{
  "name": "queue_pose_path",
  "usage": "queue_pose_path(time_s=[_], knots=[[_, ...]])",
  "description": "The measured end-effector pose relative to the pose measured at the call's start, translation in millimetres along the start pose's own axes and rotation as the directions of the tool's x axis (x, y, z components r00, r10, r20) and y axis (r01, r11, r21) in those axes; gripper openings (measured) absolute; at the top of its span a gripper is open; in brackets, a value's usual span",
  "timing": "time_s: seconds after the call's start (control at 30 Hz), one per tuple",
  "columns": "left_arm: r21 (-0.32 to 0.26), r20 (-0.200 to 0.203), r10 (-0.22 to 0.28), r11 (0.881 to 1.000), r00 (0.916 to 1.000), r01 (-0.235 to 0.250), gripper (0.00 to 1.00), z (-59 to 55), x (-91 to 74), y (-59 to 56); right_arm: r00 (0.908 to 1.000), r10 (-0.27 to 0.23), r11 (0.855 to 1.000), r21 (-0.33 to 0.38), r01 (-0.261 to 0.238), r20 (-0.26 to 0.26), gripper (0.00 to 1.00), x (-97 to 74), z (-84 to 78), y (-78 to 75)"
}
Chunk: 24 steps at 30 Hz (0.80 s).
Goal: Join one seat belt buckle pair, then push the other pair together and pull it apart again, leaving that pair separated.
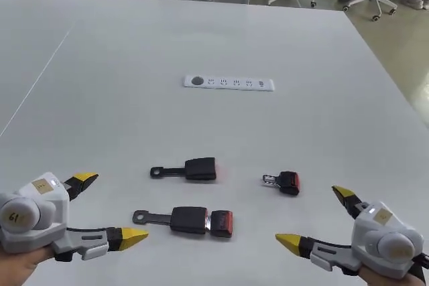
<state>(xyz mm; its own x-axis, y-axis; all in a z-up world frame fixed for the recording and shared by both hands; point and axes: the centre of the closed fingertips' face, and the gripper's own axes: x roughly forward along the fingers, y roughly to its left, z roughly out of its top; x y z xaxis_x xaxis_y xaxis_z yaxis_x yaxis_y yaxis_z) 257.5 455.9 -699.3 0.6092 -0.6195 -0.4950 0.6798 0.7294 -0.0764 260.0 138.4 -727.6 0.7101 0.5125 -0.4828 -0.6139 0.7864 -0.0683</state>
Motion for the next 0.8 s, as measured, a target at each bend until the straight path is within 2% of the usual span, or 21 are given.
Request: queue_pose_path(time_s=[0.23,0.4,0.53,0.8], knots=[[0.001,-0.005,-0.005,1.0,1.0,0.005,1.0,-1.3,0.6,2.2,1.0,0.0,1.0,0.001,0.0,0.001,1.0,2.7,2.9,1.5],[-0.003,0.005,-0.006,1.0,1.0,0.006,1.0,1.6,1.2,2.8,0.9999,-0.007,1.0,0.0,0.007,0.009,1.0,4.7,7.6,-0.1],[-0.006,-0.001,-0.01,1.0,0.9999,0.01,1.0,-1.3,1.6,2.5,0.9999,-0.008,1.0,0.001,0.008,0.012,1.0,5.2,9.0,0.6],[-0.01,0.002,-0.01,1.0,1.0,0.01,1.0,-2.1,2.1,3.3,0.9999,-0.011,1.0,0.008,0.011,0.007,1.0,4.4,6.9,0.6]])
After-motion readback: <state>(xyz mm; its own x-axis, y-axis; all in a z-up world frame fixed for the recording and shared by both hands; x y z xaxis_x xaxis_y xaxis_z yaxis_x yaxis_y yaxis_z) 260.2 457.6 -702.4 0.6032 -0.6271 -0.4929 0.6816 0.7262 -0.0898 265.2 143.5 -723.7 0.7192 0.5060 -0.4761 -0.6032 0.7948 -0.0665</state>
